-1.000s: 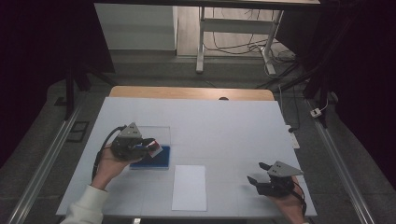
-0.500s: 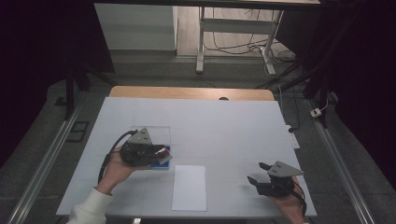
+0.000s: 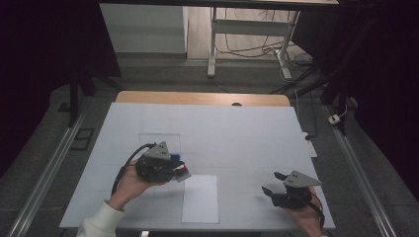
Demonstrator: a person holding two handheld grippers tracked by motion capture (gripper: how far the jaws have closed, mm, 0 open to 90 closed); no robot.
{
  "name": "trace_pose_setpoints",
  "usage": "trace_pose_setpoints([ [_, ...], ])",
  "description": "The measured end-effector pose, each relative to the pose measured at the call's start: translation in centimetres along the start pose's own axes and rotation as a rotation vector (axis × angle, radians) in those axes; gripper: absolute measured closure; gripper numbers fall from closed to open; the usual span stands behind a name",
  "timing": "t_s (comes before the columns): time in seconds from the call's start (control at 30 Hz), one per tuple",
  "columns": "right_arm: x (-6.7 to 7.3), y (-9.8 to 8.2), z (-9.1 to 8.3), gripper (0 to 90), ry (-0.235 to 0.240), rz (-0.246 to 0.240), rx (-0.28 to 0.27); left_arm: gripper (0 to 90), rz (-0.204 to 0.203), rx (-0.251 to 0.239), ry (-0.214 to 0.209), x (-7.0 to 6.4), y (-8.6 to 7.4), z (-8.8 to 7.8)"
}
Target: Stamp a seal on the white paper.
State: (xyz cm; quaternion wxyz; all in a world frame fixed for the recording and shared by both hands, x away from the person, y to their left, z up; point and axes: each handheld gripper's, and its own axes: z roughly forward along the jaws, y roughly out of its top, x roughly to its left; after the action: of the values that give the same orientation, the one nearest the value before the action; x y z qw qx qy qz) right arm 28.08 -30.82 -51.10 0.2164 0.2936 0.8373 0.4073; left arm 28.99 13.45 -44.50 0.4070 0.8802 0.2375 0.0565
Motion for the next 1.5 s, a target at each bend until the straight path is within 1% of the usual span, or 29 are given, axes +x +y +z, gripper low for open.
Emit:
trace_pose_setpoints([
  [0.1,0.0,0.0,0.0,28.8,0.0,-0.002,0.001,70.3,0.011,0.009,-0.008,-0.4,0.1,0.4],
  [0.2,0.1,0.0,0.1,28.8,-0.001,-0.003,0.002,70.3,0.014,0.008,-0.027,-0.8,0.3,0.8],
  [0.27,0.1,0.0,0.1,28.9,-0.001,-0.003,0.003,70.3,0.029,0.018,-0.033,-1.1,0.4,1.0],
  [0.3,0.1,0.0,0.1,28.9,-0.001,-0.003,0.002,70.3,0.025,0.016,-0.039,-1.3,0.4,1.2],
  [0.4,0.0,0.0,0.1,28.9,-0.001,-0.002,0.003,70.2,0.038,0.025,-0.057,-1.6,0.5,1.7],
  [0.6,0.0,-0.1,0.1,29.0,0.0,-0.004,0.003,70.2,0.062,0.049,-0.076,-2.5,0.7,2.8],
  [0.7,0.0,-0.1,0.1,29.0,0.0,-0.004,0.004,70.3,0.078,0.059,-0.075,-2.8,0.7,3.3],
  [0.73,0.0,-0.1,0.1,29.0,-0.001,-0.004,0.005,70.3,0.072,0.053,-0.074,-3.0,0.7,3.5],
  [0.9,0.0,-0.1,0.1,29.1,-0.003,-0.006,0.008,70.3,0.093,0.071,-0.057,-3.3,0.7,4.2],
  [1.03,0.1,-0.1,0.2,29.2,-0.001,-0.006,0.009,70.2,0.096,0.078,-0.05,-3.5,0.6,4.9],
  [1.27,0.0,-0.1,0.1,29.2,-0.002,-0.007,0.01,70.2,0.112,0.105,-0.032,-3.9,0.5,6.1],
  [1.4,0.1,-0.1,0.2,29.3,-0.001,-0.006,0.011,70.2,0.126,0.132,-0.019,-4.0,0.4,6.7],
  [1.5,0.1,-0.1,0.2,29.3,-0.001,-0.005,0.012,70.2,0.131,0.138,-0.018,-4.1,0.3,7.0],
])
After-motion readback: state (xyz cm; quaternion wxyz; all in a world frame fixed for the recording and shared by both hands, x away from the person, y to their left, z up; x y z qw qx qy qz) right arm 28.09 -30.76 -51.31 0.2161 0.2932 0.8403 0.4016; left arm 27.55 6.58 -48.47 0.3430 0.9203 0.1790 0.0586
